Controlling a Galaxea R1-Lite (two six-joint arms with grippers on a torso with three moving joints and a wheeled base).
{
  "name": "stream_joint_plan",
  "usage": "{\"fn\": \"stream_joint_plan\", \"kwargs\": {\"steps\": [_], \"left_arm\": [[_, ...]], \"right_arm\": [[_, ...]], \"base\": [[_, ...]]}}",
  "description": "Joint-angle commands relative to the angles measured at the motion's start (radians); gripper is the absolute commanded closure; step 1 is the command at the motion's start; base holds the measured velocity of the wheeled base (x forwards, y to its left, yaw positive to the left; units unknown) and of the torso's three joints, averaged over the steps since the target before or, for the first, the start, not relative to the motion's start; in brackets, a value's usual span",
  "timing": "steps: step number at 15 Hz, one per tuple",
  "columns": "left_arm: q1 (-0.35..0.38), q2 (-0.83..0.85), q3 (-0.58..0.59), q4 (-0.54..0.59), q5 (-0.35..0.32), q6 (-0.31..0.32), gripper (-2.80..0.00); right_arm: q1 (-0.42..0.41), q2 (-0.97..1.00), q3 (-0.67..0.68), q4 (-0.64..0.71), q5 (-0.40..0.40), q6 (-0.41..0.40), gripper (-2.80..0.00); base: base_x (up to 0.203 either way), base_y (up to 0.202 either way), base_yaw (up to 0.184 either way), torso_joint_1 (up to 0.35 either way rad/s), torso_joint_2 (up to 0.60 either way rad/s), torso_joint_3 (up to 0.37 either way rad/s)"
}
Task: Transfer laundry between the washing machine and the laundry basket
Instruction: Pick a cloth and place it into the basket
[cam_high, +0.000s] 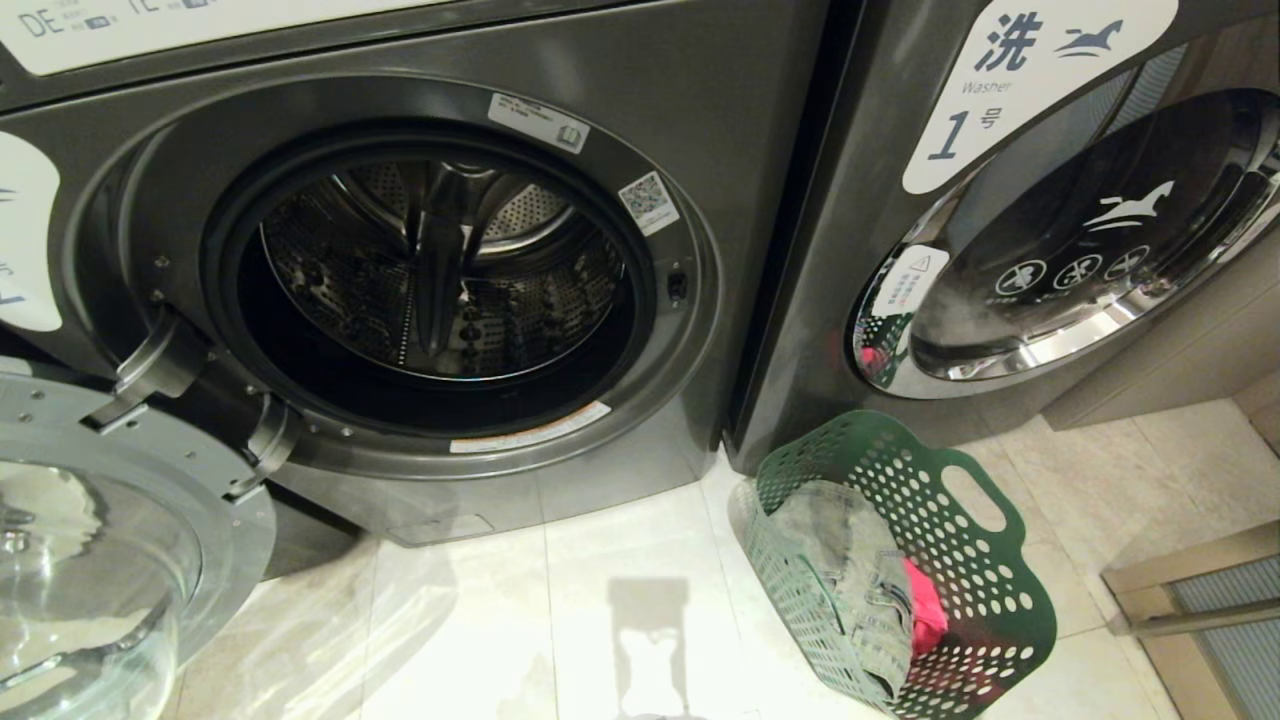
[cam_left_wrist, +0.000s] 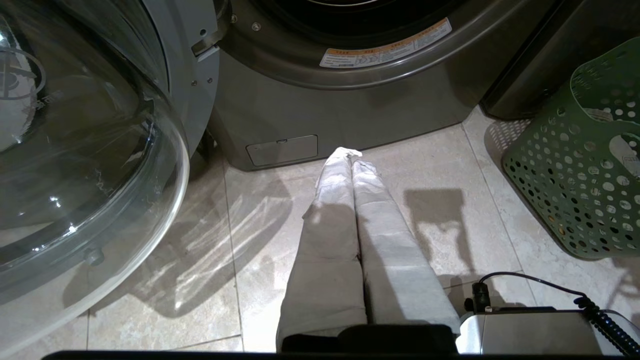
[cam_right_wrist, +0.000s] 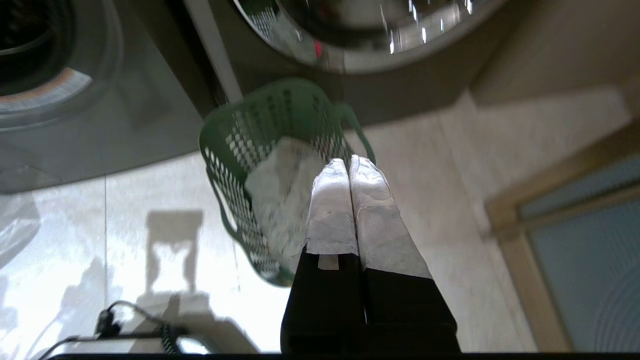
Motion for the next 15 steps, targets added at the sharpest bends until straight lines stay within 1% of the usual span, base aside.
{"fn": "stream_joint_plan", "kwargs": {"steps": [1, 2, 3, 4, 5, 6, 9, 11, 15], "left_arm": [[0.000, 0.002, 0.000, -0.001, 0.001, -0.001, 0.00], [0.000, 0.002, 0.000, 0.001, 0.001, -0.003, 0.00], [0.000, 0.001, 0.000, 0.001, 0.001, -0.001, 0.00], [0.000, 0.000, 0.000, 0.001, 0.001, -0.001, 0.00], [0.000, 0.001, 0.000, 0.001, 0.001, -0.001, 0.00], [0.000, 0.001, 0.000, 0.001, 0.001, -0.001, 0.00], [0.000, 0.000, 0.000, 0.001, 0.001, -0.003, 0.00], [0.000, 0.000, 0.000, 0.001, 0.001, -0.004, 0.00], [0.000, 0.000, 0.000, 0.001, 0.001, -0.004, 0.00]], "right_arm": [[-0.002, 0.380, -0.074, 0.058, -0.009, 0.077, 0.00], [-0.003, 0.488, -0.059, 0.061, -0.013, 0.105, 0.00], [-0.004, 0.596, -0.034, 0.033, -0.015, 0.128, 0.00], [-0.004, 0.700, -0.005, -0.024, -0.016, 0.145, 0.00], [-0.005, 0.816, 0.023, -0.114, -0.019, 0.160, 0.00], [-0.005, 0.917, 0.044, -0.204, -0.020, 0.170, -2.80], [-0.010, 1.224, 0.070, -0.468, -0.017, 0.192, -2.80], [-0.033, 1.428, 0.068, -0.664, -0.003, 0.194, -2.80], [-0.103, 1.822, 0.037, -1.045, 0.068, 0.136, -2.80]], "base": [[0.000, 0.000, 0.000, 0.000, 0.00, 0.000], [0.000, 0.000, 0.000, 0.000, 0.00, 0.000], [0.000, 0.000, 0.000, 0.000, 0.00, 0.000], [0.000, 0.000, 0.000, 0.000, 0.00, 0.000], [0.000, 0.000, 0.000, 0.000, 0.00, 0.000], [0.000, 0.000, 0.000, 0.000, 0.00, 0.000], [0.000, 0.000, 0.000, 0.000, 0.00, 0.000], [0.000, 0.000, 0.000, 0.000, 0.00, 0.000], [0.000, 0.000, 0.000, 0.000, 0.00, 0.000]]}}
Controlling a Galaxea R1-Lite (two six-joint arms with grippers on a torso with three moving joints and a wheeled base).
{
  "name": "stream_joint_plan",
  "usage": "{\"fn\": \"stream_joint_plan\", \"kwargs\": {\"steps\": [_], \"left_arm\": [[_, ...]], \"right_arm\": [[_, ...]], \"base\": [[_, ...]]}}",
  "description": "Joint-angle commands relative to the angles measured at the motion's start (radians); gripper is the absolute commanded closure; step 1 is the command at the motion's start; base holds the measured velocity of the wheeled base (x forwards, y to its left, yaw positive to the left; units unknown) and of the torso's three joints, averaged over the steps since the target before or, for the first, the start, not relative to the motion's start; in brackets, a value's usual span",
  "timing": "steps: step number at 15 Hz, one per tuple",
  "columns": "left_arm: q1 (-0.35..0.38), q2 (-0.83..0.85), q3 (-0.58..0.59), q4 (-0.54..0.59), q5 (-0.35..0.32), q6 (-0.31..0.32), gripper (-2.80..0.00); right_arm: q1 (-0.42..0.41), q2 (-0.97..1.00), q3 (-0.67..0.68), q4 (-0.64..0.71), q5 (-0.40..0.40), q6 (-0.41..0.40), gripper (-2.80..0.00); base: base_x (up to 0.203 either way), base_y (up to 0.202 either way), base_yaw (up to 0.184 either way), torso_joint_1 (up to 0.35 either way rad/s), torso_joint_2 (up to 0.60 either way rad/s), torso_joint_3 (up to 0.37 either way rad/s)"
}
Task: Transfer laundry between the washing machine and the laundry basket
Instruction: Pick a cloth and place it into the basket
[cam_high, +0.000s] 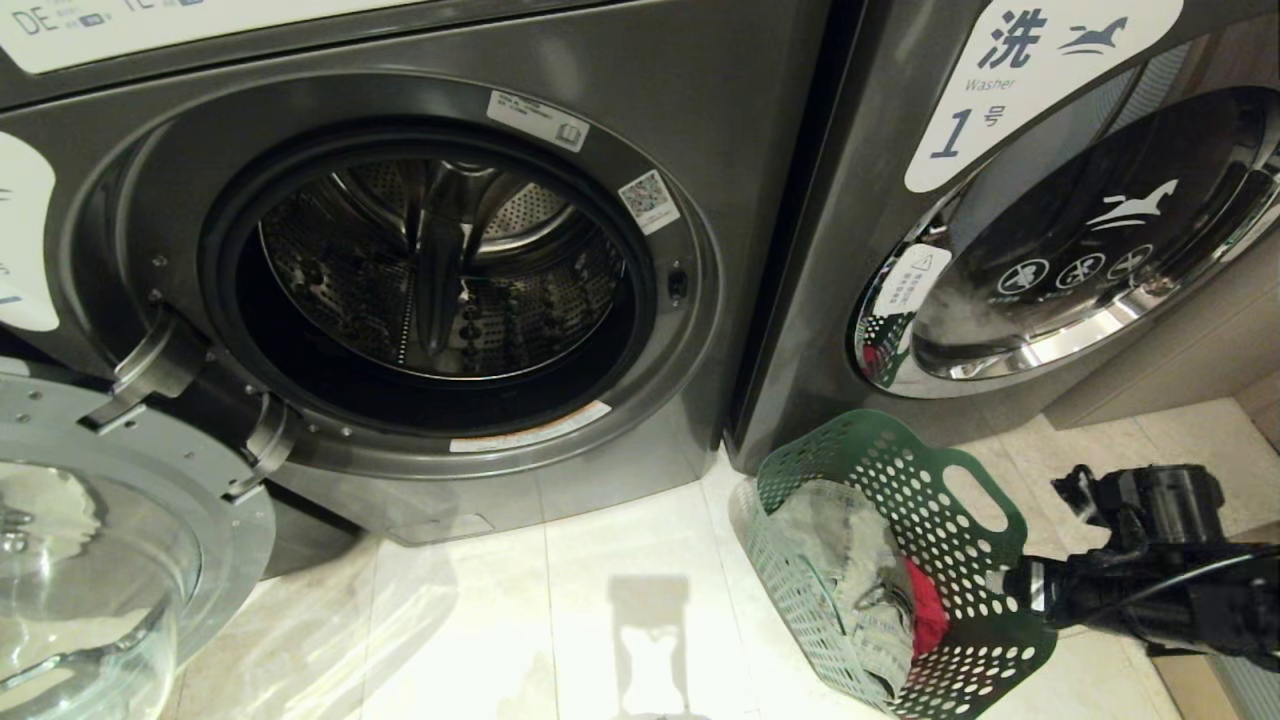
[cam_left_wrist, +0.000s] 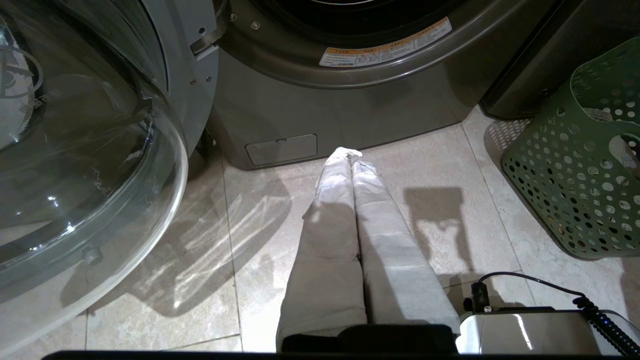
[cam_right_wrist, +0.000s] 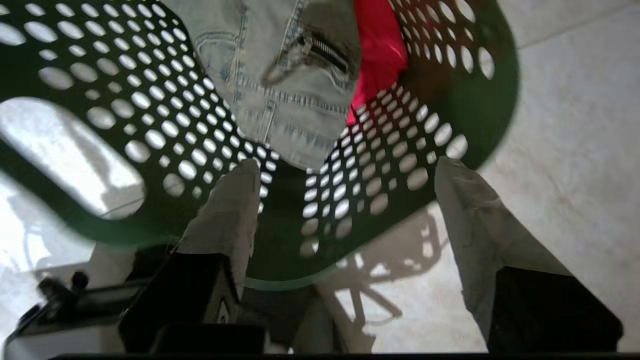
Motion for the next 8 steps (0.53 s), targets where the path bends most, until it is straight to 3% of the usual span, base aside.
{"fn": "stream_joint_plan", "kwargs": {"steps": [1, 5, 8], "left_arm": [[0.000, 0.000, 0.000, 0.000, 0.000, -0.001, 0.00], [0.000, 0.001, 0.000, 0.000, 0.000, -0.001, 0.00], [0.000, 0.001, 0.000, 0.000, 0.000, 0.000, 0.00]], "right_arm": [[-0.040, 0.336, -0.053, -0.214, 0.028, -0.039, -2.80], [-0.088, 0.597, -0.334, -0.311, 0.104, -0.140, -2.80], [-0.096, 0.664, -0.495, -0.225, 0.219, -0.167, -2.80]], "base": [[0.000, 0.000, 0.000, 0.000, 0.00, 0.000], [0.000, 0.000, 0.000, 0.000, 0.00, 0.000], [0.000, 0.000, 0.000, 0.000, 0.00, 0.000]]}}
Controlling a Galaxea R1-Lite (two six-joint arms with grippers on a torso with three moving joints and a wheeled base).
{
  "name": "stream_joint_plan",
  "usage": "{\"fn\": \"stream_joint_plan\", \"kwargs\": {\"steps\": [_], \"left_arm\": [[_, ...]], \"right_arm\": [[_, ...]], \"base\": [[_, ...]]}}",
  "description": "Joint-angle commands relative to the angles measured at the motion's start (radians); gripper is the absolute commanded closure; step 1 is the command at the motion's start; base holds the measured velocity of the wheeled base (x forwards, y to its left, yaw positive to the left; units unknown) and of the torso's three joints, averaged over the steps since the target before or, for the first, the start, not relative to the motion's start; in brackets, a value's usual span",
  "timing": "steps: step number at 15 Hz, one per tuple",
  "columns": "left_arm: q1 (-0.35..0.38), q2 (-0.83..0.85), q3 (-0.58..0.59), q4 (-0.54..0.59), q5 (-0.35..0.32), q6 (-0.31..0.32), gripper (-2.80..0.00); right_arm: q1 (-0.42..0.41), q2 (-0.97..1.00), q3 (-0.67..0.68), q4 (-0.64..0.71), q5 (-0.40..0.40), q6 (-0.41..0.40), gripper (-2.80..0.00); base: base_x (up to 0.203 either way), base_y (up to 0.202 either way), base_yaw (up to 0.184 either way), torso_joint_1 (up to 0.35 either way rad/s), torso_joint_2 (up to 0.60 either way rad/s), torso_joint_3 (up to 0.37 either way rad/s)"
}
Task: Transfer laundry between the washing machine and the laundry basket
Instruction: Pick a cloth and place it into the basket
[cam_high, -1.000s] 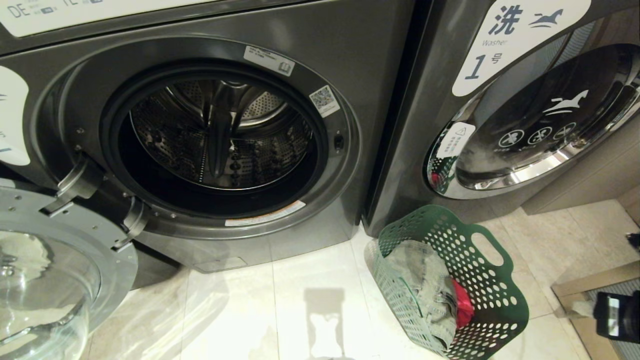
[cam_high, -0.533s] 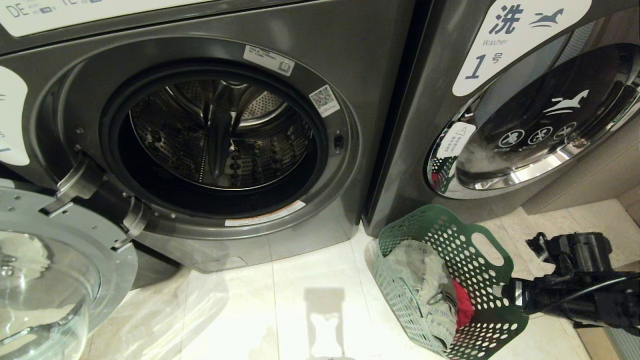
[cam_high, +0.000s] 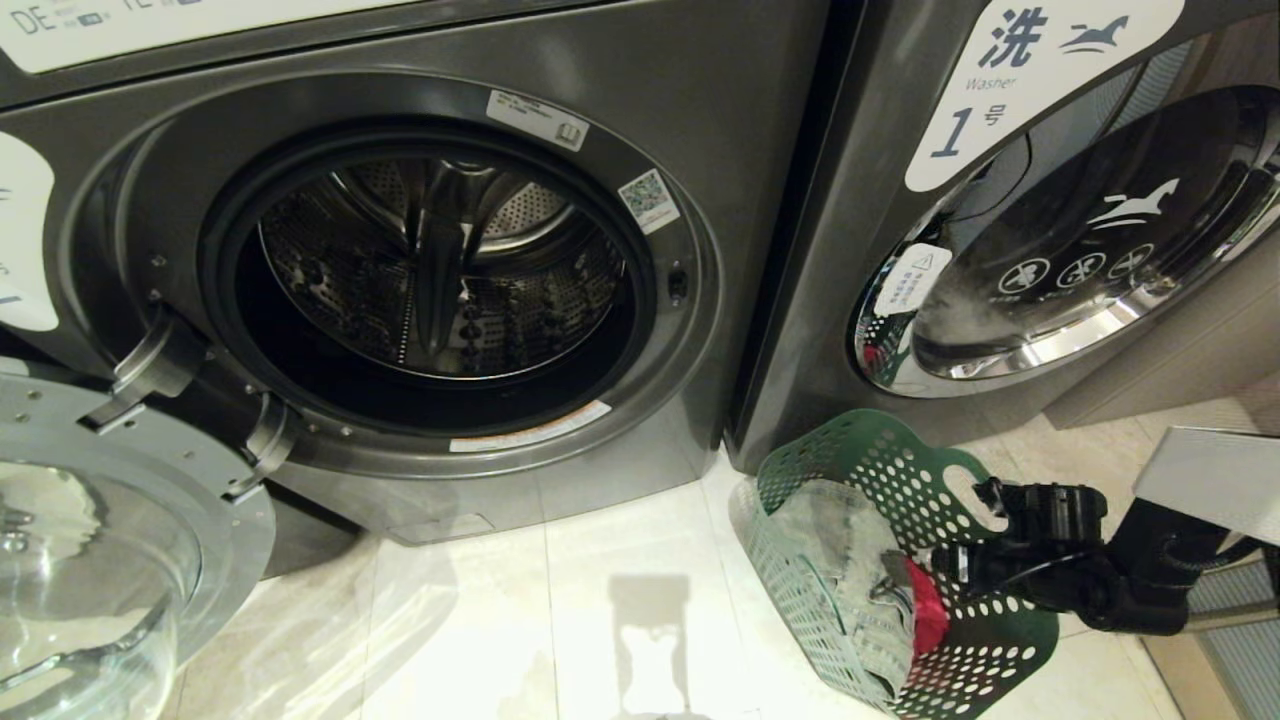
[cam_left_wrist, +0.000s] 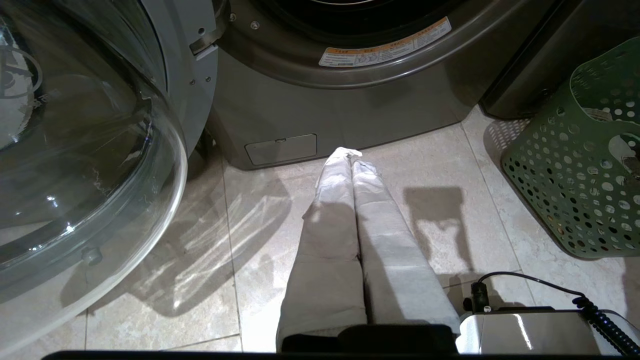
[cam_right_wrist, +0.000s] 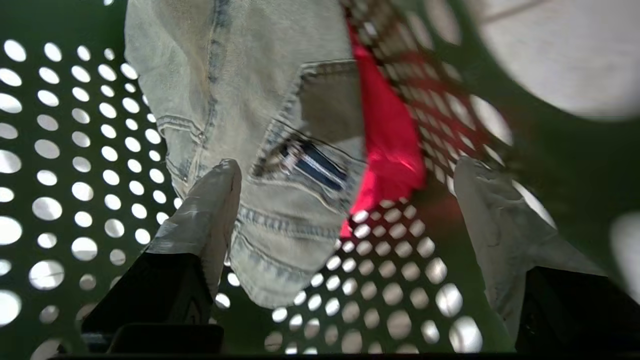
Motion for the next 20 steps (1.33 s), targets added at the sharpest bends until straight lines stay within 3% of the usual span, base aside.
{"fn": "stream_joint_plan", "kwargs": {"steps": [1, 5, 14, 20], "left_arm": [[0.000, 0.001, 0.000, 0.000, 0.000, 0.000, 0.00], [0.000, 0.000, 0.000, 0.000, 0.000, 0.000, 0.00], [0.000, 0.000, 0.000, 0.000, 0.000, 0.000, 0.00], [0.000, 0.001, 0.000, 0.000, 0.000, 0.000, 0.00]], "right_arm": [[-0.005, 0.083, -0.115, 0.091, 0.074, -0.010, -2.80], [0.013, 0.086, -0.184, 0.167, 0.114, -0.083, -2.80], [0.062, 0.275, -0.401, 0.169, 0.113, -0.131, -2.80], [0.063, 0.378, -0.521, 0.186, 0.172, -0.136, -2.80]], "base": [[0.000, 0.000, 0.000, 0.000, 0.00, 0.000], [0.000, 0.000, 0.000, 0.000, 0.00, 0.000], [0.000, 0.000, 0.000, 0.000, 0.00, 0.000], [0.000, 0.000, 0.000, 0.000, 0.00, 0.000]]}}
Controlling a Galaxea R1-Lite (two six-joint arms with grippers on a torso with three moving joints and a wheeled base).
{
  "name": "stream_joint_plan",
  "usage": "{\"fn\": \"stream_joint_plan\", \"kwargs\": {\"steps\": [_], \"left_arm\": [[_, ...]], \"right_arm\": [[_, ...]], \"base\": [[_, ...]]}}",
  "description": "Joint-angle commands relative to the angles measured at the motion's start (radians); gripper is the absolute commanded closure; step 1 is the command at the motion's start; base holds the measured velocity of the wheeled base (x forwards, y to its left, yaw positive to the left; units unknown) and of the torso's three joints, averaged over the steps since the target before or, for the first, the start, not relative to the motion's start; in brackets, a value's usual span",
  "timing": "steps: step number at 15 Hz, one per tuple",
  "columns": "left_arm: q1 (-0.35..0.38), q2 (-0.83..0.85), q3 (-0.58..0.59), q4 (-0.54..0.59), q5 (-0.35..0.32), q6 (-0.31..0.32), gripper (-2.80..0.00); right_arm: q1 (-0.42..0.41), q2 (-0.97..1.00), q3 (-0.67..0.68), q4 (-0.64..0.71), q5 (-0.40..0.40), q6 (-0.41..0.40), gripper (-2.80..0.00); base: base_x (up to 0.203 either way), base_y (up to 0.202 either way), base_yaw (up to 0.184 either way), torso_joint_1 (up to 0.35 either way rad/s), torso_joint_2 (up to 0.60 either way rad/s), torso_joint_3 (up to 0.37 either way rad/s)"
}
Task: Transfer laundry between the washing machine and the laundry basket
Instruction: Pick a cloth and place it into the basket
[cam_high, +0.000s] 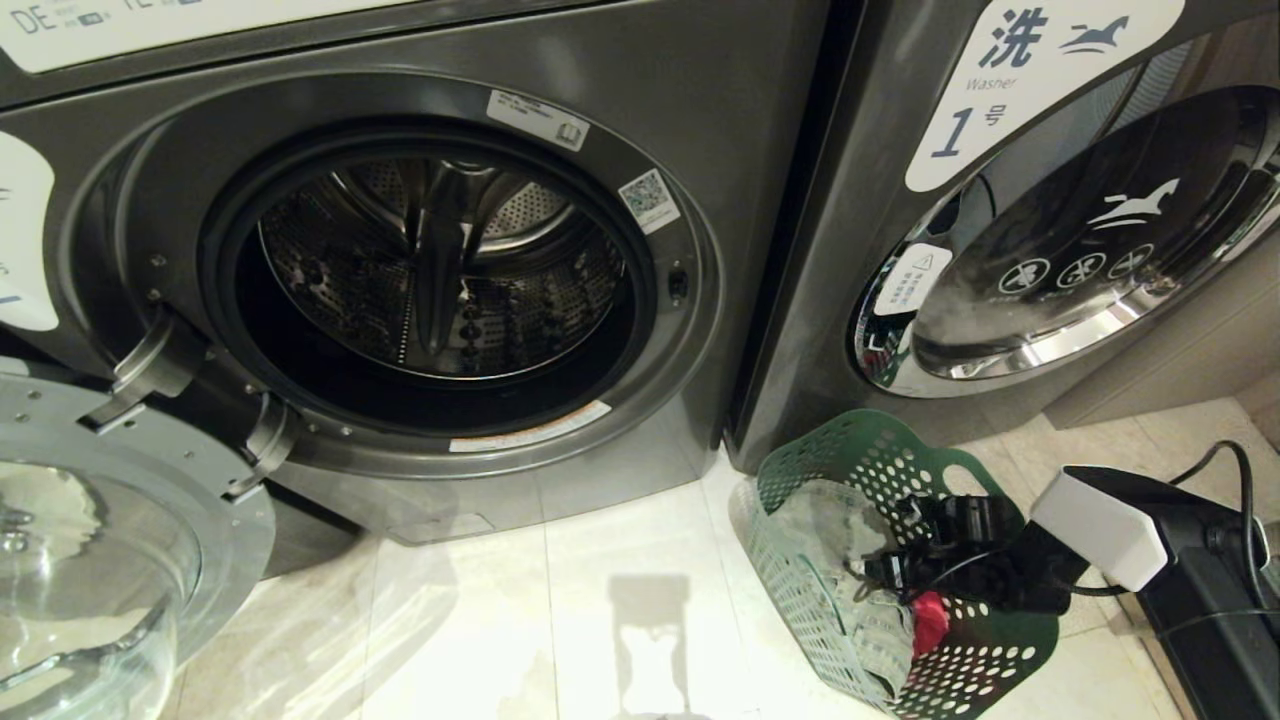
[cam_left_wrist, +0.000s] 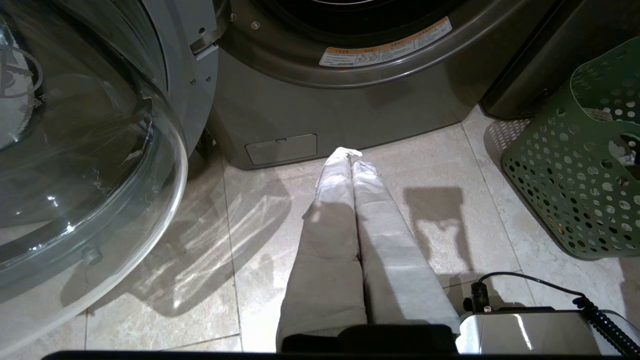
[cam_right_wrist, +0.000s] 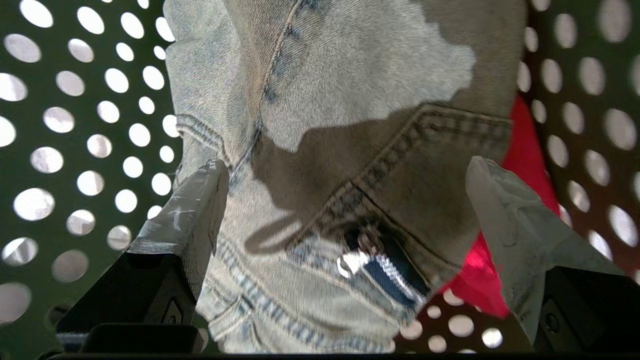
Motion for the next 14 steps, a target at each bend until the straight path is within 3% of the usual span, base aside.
{"fn": "stream_joint_plan", "kwargs": {"steps": [1, 9, 14], "left_arm": [[0.000, 0.000, 0.000, 0.000, 0.001, 0.000, 0.00], [0.000, 0.002, 0.000, 0.000, 0.000, 0.000, 0.00], [0.000, 0.002, 0.000, 0.000, 0.000, 0.000, 0.00]], "right_arm": [[0.001, 0.054, -0.055, 0.005, 0.016, -0.002, -2.80], [-0.001, 0.206, -0.265, 0.039, 0.025, -0.058, -2.80], [-0.001, 0.208, -0.263, 0.126, 0.026, -0.075, -2.80]], "base": [[0.000, 0.000, 0.000, 0.000, 0.00, 0.000], [0.000, 0.000, 0.000, 0.000, 0.00, 0.000], [0.000, 0.000, 0.000, 0.000, 0.00, 0.000]]}}
